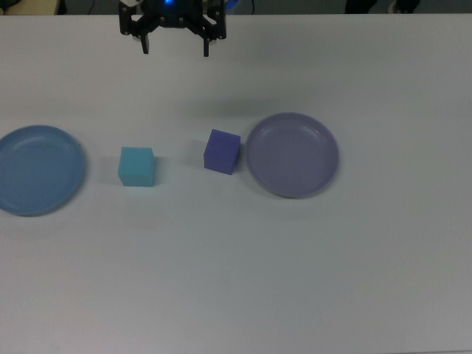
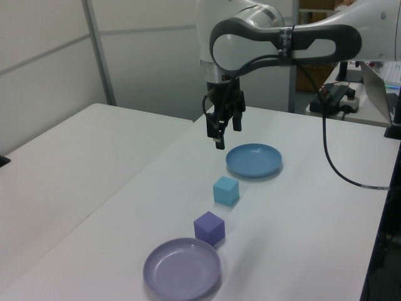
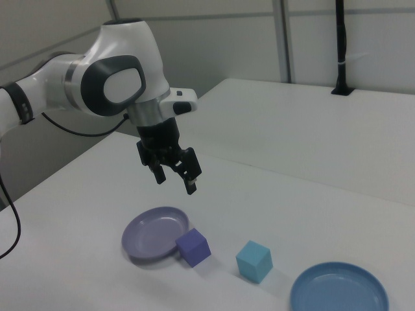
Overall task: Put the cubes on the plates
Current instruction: 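Lower the open gripper down onto the purple cube, then close the gripper on the purple cube and lift it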
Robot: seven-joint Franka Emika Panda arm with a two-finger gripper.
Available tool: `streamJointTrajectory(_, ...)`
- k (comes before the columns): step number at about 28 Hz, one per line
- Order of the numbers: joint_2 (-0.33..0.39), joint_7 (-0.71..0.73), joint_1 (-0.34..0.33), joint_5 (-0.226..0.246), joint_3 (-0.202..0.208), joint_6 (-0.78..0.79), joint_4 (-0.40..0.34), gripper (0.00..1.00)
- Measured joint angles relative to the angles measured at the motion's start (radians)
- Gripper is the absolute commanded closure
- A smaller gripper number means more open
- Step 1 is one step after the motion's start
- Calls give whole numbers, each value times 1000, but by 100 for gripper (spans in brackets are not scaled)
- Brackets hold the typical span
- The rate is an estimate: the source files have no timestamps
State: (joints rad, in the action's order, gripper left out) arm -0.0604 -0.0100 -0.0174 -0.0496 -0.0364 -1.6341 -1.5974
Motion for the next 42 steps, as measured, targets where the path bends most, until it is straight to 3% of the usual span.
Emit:
streamJointTrajectory(7, -14, -29, 0, 2, -2, -39, -2, 0)
streamJointTrajectory(12, -38, -162, -7, 8, -8, -128, -22, 0)
streamJointTrajectory(22, -64, -289, -79, 8, -11, -357, -216, 0)
streamJointTrajectory(32, -68, -287, -96, 7, -13, -526, -383, 0)
streamJointTrajectory(42, -155, -287, -109, -16, -15, -621, -413, 0)
